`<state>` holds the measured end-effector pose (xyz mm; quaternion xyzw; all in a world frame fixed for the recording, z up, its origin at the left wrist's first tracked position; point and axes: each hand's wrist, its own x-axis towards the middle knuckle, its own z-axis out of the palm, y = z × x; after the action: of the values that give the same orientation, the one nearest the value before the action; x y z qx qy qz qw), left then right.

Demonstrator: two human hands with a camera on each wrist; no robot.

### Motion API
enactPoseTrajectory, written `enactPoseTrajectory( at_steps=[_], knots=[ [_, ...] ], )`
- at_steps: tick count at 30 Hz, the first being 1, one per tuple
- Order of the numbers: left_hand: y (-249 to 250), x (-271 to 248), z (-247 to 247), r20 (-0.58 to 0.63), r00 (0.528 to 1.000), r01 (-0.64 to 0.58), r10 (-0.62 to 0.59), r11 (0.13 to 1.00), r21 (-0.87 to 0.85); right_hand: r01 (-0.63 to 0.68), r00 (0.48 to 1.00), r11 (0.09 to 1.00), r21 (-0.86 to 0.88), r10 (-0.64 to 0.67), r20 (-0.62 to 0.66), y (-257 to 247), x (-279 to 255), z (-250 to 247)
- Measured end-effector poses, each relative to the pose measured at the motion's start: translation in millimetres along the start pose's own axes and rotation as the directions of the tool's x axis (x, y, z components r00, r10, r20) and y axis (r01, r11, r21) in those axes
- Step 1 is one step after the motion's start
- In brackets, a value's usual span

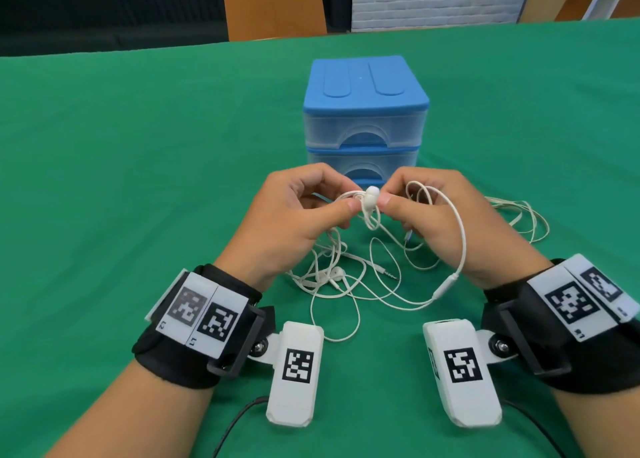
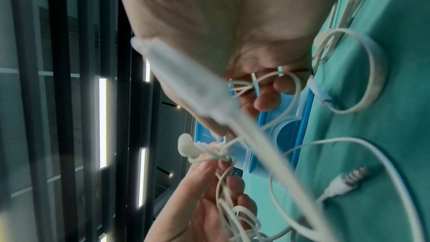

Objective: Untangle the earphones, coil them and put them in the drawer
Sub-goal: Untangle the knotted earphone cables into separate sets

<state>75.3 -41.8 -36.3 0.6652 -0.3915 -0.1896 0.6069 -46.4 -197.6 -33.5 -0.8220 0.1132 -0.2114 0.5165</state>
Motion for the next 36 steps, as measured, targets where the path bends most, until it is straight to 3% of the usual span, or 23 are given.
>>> enactPoseTrajectory(
  at_steps=[7,12,16,20,24,30,36],
  knots=[
    [0.7,0.1,4.0,-0.034,0.999,-0.018,0.019,1.000,0.006,-0.133,0.977,0.990,-0.052,0.122,-0.176,4.6,2.6,2.2],
    [0.3,0.9,4.0,-0.018,1.000,0.019,-0.020,0.999,-0.047,-0.133,0.970,0.991,0.034,0.137,-0.199,8.1,3.7,1.8],
    [2.4,0.9,2.5,-0.013,0.999,0.050,-0.053,0.990,-0.135,-0.083,0.989,0.974,0.209,0.107,-0.103,2.3,3.2,0.3],
    [3.5,0.6,0.1,-0.044,0.996,0.068,-0.078,0.980,-0.187,-0.120,0.992,0.944,0.307,0.104,0.070,-0.7,1.7,-5.4],
    [3.5,0.6,-0.8,-0.085,0.991,0.087,-0.105,0.977,-0.193,-0.148,0.976,0.951,0.272,0.096,0.197,2.1,-0.2,-5.2],
    [7.8,-1.3,-0.1,-0.066,0.992,0.087,-0.104,0.973,-0.216,-0.069,0.944,0.986,0.152,0.015,0.330,-1.1,-4.1,-0.4],
    [8.2,-1.3,-0.2,-0.038,0.994,0.094,-0.107,0.966,-0.242,-0.113,0.950,0.990,0.084,0.083,0.302,2.0,-3.0,-1.4]
  ],
)
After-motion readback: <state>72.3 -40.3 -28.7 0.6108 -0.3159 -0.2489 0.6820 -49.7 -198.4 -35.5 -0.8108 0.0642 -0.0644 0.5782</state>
